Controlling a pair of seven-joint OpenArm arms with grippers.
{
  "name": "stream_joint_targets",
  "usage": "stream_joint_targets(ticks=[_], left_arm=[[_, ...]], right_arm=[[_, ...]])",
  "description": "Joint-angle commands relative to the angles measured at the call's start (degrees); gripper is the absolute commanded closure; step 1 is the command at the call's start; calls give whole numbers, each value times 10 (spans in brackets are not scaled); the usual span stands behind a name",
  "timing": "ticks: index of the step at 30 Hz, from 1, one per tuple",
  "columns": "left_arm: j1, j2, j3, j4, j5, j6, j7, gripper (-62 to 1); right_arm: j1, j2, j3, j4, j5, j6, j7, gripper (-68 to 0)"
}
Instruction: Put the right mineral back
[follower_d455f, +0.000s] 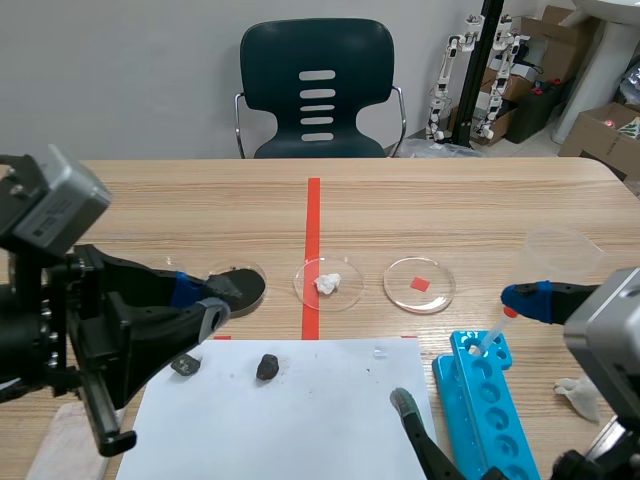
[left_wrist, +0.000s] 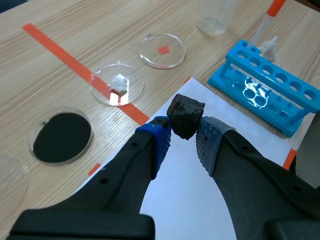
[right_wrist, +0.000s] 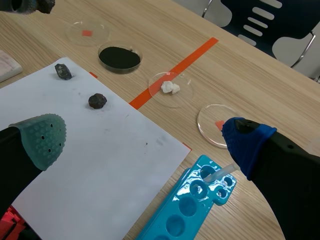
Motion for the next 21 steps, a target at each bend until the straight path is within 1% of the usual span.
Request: stream_joint_targets(ticks=[1,5,8,11,15,17,21], left_arm=[[-24,6,20,5,-6,16,7,-116],[-88,8,92,-5,-13,78,48,-116],[-137,21,149,-25,-17,123,68,-116],[-181,49,192,-58,-17,153,85,-116],[-236,101,228,-120,-14,194,103,-116],[-259,128,240,-155,-4,202,104,-116],[-297,181,254,-226,23,202,106,-116]], right_arm=[[4,6,5,5,6,0,9,-679],[4,6,5,5,6,0,9,-679],[4,6,5,5,6,0,9,-679],[4,6,5,5,6,0,9,-679],[4,6,5,5,6,0,9,-679],[4,6,5,5,6,0,9,-679],[4,6,5,5,6,0,9,-679]])
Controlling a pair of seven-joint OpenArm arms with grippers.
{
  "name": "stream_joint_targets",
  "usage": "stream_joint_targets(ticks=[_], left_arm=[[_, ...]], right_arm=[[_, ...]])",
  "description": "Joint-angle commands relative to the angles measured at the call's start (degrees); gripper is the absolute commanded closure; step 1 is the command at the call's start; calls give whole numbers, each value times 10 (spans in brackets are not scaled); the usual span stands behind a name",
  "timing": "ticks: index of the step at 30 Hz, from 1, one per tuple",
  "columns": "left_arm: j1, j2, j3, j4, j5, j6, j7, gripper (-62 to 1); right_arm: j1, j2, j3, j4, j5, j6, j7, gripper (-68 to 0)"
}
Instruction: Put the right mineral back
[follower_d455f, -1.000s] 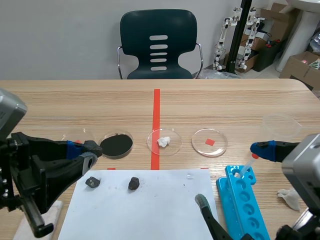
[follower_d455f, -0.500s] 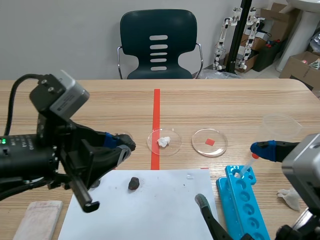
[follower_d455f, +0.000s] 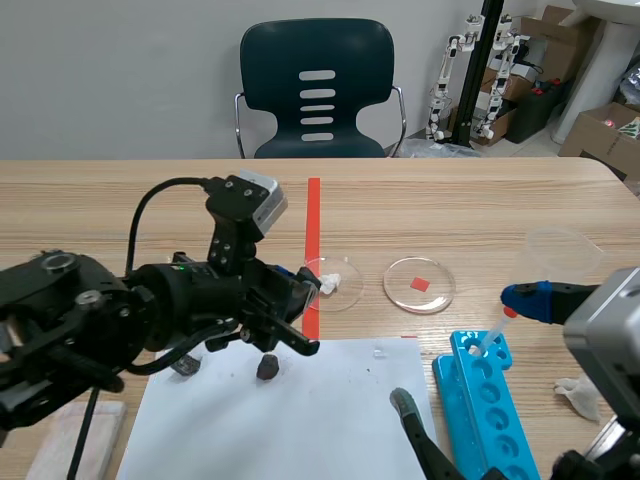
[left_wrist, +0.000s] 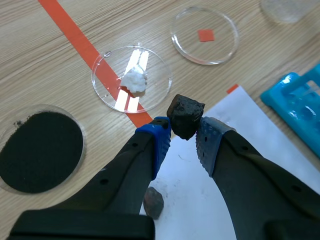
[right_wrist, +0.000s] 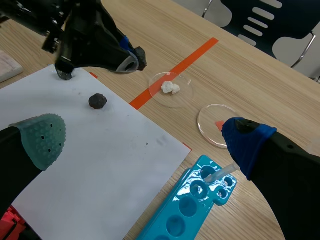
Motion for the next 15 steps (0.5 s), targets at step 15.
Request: stream_joint_targets(ticks=[15], left_arm=[[-67,141,2,-153,79,-2,95,-116]], right_arm=[[4,6,5,5,6,0,9,-679]])
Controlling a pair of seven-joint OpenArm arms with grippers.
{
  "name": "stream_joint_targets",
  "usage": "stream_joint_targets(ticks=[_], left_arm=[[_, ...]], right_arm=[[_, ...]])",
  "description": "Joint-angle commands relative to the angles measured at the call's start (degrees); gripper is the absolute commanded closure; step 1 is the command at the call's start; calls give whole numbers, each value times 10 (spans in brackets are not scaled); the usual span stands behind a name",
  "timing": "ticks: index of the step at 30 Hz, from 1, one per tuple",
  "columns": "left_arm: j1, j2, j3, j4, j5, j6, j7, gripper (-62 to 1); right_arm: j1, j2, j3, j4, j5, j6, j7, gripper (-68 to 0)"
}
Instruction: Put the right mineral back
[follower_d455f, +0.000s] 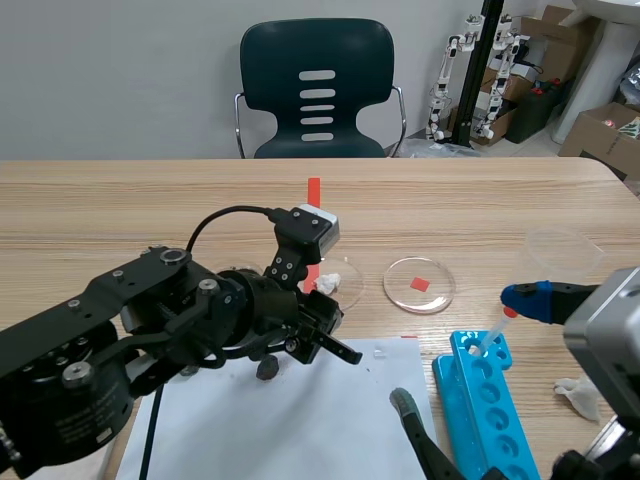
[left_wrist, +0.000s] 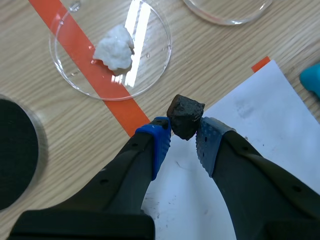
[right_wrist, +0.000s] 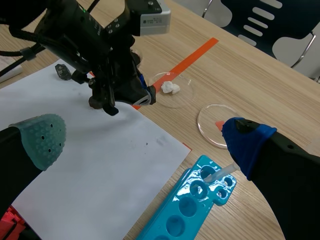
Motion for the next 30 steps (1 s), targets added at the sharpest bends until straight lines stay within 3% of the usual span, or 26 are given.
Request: stream_joint_targets(ticks=[1,7,18,30], left_arm=[[-6,7,0,-2,-3,-1,-3,-116],[-14,30,0,-42,-3,-1,35,-116],[-14,48,0,-46,-6,8,82,-116],[-7,57,0,-44,1,3,34,-116]], right_arm=[[4,6,5,5,6,0,9,-679],[4,6,5,5,6,0,9,-679],[4,6,5,5,6,0,9,-679],[4,6,5,5,6,0,9,-679]])
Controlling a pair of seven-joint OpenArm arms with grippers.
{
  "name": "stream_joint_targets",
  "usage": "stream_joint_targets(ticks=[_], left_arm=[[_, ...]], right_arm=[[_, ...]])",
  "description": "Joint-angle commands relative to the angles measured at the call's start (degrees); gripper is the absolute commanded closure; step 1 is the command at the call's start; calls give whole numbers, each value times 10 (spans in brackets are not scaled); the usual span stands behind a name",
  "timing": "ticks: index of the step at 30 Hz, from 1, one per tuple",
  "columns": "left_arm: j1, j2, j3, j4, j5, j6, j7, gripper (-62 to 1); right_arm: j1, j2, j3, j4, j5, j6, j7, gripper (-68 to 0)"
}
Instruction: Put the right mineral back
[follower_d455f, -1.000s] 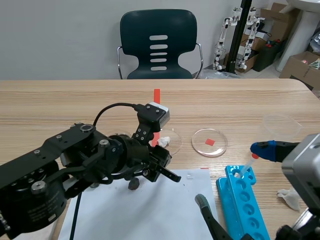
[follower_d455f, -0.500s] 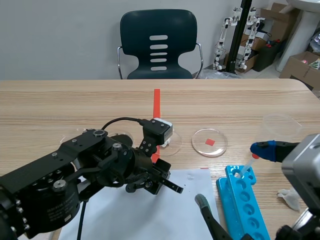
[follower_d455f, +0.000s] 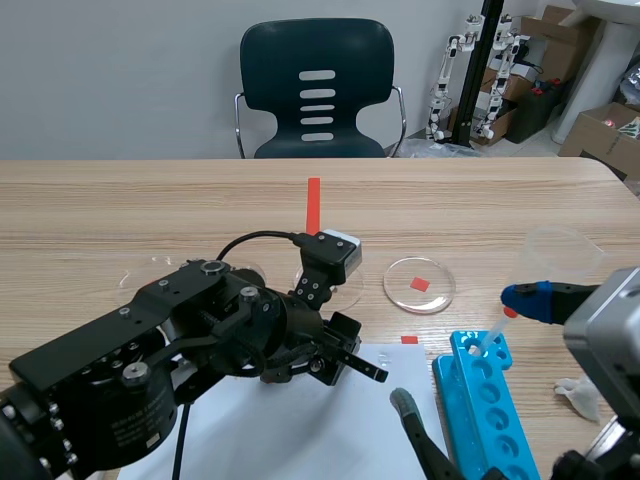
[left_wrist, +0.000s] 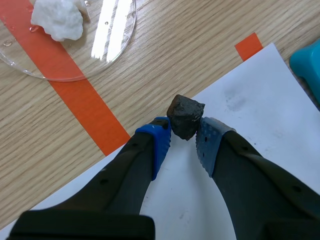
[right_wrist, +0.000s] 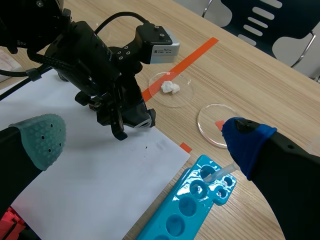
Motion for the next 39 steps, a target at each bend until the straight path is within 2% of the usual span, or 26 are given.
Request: stream_joint_targets(ticks=[1,13,22,33,39], left_arm=[[2,3,0,12,1,-4,-7,-116],[63,-25,0,111,39,-5,10,-116],[65,2,1,89,52,-5,40,-116],[56,23,1,53,62,-4,29,-115],[30,24,0,32,62,15,28,-115]], right_arm=[[4,6,5,5,6,0,9,-679],[4,6,5,5,6,0,9,-679],[4,6,5,5,6,0,9,-679],[4,6,5,5,6,0,9,-679],[4,6,5,5,6,0,9,-679]])
